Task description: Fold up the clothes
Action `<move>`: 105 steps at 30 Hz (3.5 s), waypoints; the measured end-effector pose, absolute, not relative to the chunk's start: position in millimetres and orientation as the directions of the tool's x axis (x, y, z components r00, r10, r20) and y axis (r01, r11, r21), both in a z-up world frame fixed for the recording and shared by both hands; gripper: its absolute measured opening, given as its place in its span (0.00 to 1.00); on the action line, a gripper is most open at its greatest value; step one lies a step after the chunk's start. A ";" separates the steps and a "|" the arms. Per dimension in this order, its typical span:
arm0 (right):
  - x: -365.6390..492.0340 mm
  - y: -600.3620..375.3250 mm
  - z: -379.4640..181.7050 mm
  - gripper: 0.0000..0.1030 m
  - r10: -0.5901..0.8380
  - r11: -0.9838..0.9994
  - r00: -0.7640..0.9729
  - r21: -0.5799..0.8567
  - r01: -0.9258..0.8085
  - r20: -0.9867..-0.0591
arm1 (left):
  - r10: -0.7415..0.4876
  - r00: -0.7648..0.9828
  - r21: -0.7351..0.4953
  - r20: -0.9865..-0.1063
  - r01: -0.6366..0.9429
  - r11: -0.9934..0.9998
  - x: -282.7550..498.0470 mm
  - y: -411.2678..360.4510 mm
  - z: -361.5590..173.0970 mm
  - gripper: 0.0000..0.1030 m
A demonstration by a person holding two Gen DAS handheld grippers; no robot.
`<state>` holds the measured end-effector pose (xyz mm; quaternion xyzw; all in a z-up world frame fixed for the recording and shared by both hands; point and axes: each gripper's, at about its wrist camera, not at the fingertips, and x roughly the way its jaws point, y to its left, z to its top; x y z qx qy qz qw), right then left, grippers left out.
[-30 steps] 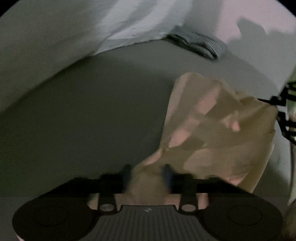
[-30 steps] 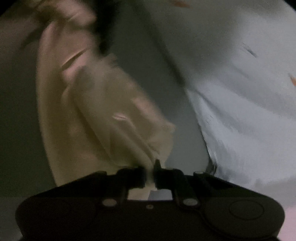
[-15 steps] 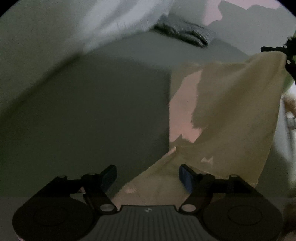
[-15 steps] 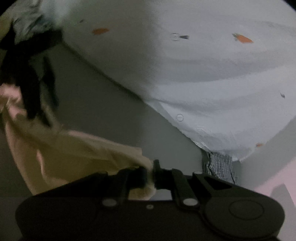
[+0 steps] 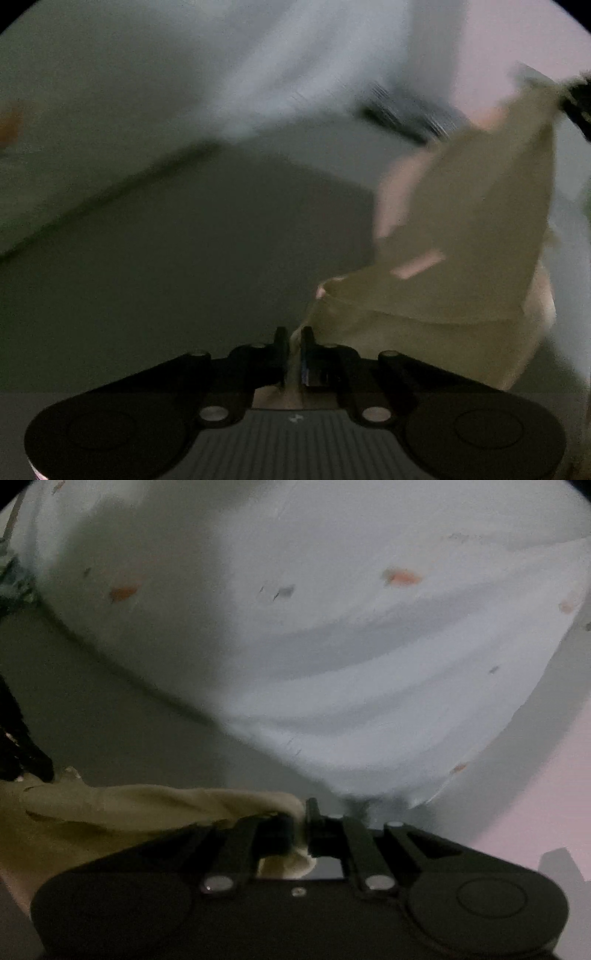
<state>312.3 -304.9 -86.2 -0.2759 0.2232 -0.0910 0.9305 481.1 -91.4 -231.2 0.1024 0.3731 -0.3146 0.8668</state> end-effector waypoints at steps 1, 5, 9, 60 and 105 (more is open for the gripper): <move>309.9 -305.1 -77.9 0.06 -0.293 0.835 0.895 -0.546 0.068 -0.336 | -0.442 0.589 -0.043 -0.676 0.568 0.822 476.2 -87.5 -213.9 0.06; 295.1 -309.8 -37.4 0.06 -0.250 0.850 0.948 -0.514 0.118 -0.197 | -0.287 0.823 -0.019 -0.490 0.319 0.948 451.1 -64.7 -131.2 0.04; 269.9 -320.3 8.2 0.06 -0.182 0.875 0.982 -0.463 0.142 -0.042 | -0.095 0.967 -0.027 -0.237 0.091 0.995 410.2 -52.4 -47.8 0.00; 177.7 -419.1 62.4 0.07 -0.175 0.944 0.981 -0.270 0.190 0.078 | -0.944 0.247 -0.883 -0.217 0.364 0.298 401.7 -199.0 -186.9 0.02; 147.3 -386.8 107.7 0.07 -0.083 0.955 0.995 -0.281 0.095 0.053 | -0.978 0.152 -0.656 -0.146 0.725 0.211 342.3 -195.2 -100.6 0.38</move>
